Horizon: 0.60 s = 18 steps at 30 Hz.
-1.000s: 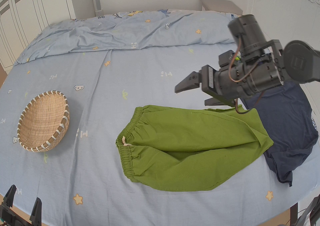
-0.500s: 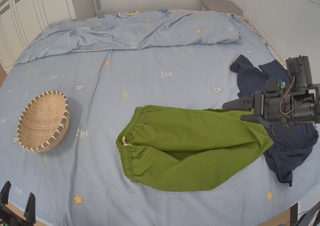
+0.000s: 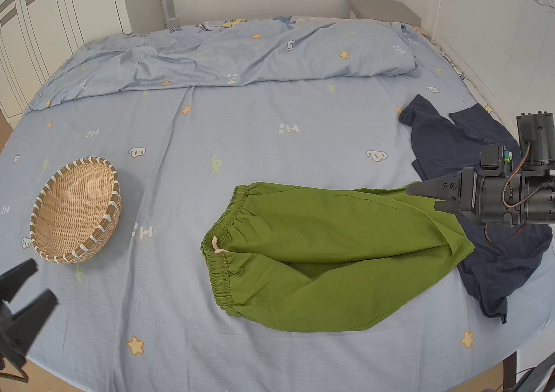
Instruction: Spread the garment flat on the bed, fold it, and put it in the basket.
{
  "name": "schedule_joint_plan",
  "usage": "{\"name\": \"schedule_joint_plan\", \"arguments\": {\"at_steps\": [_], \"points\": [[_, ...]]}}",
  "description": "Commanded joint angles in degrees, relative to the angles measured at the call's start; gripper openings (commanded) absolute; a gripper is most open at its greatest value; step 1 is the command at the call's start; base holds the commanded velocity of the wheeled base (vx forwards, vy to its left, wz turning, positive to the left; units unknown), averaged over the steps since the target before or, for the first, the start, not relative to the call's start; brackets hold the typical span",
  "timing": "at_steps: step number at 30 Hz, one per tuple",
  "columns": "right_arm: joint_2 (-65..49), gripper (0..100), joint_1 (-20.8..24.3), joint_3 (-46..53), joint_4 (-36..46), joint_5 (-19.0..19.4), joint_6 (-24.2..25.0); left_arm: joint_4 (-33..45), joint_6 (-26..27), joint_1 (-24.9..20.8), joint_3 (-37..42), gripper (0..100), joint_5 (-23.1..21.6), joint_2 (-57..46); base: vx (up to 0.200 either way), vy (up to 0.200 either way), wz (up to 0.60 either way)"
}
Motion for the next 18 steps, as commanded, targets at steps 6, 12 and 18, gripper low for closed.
{"name": "schedule_joint_plan", "arguments": {"at_steps": [6, 12, 18], "points": [[-8.90, 100, -3.93, 6.83, -3.18, 2.87, -1.91, -36.36, -3.24, -10.23, 16.00, 100, -29.66, 51.61, 0.000, 0.000, 0.00], [-8.81, 100, -5.34, 7.71, -3.53, 2.87, -4.46, -39.88, 16.98, -7.33, 18.02, 100, -29.31, 72.00, 0.000, 0.000, 0.00], [-9.07, 100, -5.86, 7.62, -3.53, 3.04, -4.63, -45.76, 18.30, -3.73, 18.64, 100, -29.92, 76.39, 0.000, 0.000, 0.00]]}}
